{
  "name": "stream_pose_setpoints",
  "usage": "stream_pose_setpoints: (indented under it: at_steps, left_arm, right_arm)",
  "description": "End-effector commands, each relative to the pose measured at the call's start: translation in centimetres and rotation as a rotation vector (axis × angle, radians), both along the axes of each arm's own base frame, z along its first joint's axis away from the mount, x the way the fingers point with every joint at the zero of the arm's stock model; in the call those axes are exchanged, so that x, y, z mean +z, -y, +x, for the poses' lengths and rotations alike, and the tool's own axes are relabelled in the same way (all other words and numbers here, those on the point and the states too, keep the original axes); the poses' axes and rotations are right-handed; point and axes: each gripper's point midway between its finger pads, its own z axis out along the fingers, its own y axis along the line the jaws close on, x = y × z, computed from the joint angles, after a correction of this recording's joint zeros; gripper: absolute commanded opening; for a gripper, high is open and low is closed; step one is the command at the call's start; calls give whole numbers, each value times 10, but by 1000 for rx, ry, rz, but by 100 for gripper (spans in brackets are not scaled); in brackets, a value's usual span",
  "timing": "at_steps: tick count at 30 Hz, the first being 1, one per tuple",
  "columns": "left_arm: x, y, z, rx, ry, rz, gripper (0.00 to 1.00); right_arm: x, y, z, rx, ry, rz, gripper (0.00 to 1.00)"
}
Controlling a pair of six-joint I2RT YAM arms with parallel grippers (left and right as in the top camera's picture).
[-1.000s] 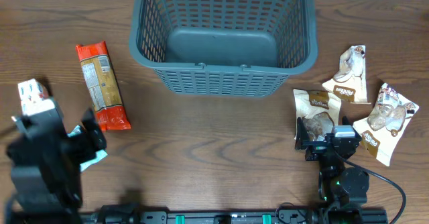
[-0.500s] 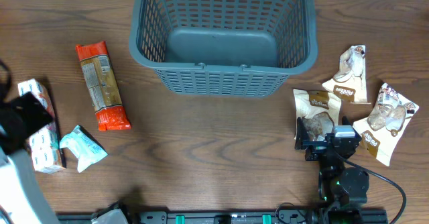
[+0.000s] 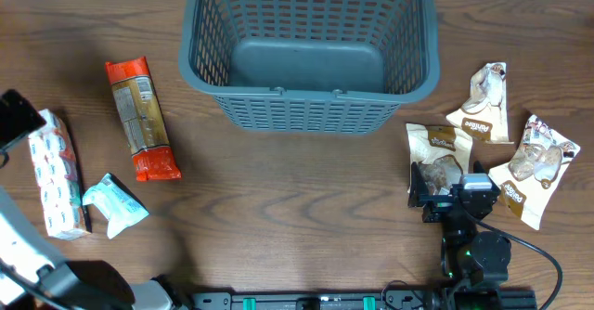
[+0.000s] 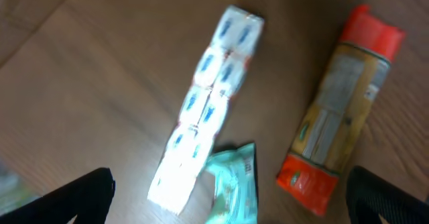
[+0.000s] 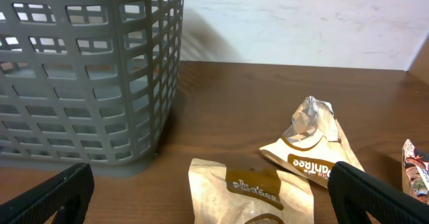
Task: Pack container
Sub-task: 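Reach the left gripper to the white tissue pack strip and grasp it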
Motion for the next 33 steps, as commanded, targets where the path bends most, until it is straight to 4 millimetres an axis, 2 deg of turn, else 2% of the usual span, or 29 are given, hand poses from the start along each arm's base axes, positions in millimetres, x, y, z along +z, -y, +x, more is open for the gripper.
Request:
stream_pose_setpoints:
  at_steps: [1,17,21,28,33]
  left_arm:
    - [-13,1,14,-143,-22,-21,98]
    - [-106,-26,14,-130,-189,-174,98]
    - [-129,-28,15,-143,-230,-212,98]
    - [-182,-25,12,-153,-331,-318,99]
    - [-208,-24,10,-153,-374,-364,99]
  right_arm:
    - [-2,-2,0,6,-6,14,99]
    - [-2,-1,0,6,-6,14,99]
    - [-2,-2,0,6,-6,14,99]
    - [-2,-1,0,6,-6,14,99]
    - [-2,-1,0,6,-6,14,99]
